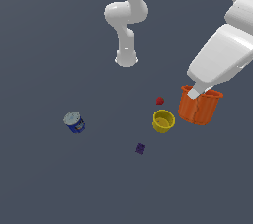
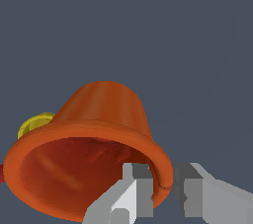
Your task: Pick up a designated object from a clutter of objects.
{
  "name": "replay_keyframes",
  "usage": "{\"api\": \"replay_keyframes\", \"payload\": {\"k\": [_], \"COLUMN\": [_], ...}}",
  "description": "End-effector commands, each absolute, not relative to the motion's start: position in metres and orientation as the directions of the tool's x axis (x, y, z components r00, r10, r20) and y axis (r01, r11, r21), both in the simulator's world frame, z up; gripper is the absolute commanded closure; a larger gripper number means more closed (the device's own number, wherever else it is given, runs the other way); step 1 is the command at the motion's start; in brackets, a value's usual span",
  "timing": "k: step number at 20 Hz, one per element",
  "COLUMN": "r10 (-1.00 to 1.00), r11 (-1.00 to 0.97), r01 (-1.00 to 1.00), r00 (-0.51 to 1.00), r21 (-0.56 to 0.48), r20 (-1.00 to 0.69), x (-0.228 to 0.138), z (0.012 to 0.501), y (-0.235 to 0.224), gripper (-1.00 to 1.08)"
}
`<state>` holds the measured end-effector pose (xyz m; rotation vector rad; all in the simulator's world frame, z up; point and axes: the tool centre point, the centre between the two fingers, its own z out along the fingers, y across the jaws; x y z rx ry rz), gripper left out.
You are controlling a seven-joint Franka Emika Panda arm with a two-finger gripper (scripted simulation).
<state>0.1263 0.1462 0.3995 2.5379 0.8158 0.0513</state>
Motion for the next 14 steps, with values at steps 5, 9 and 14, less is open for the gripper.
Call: {"api": "replay_keyframes", "payload": {"k": [5, 9, 14], "r10": [0.551, 0.549, 0.549], "r11": [-0.715, -0.715, -0.714], "r01": [0.513, 0.505, 0.502], "r00": [0.832, 0.834, 0.834], "r21": [0.476, 0.484, 0.488], "r20": [-0.069, -0.059, -0.056], "x": [0.135, 0.137, 0.138], "z": [0.431, 0.44, 0.444], "y": [0.161, 0.166, 0.168], "gripper": [1.08, 1.08, 1.08]}}
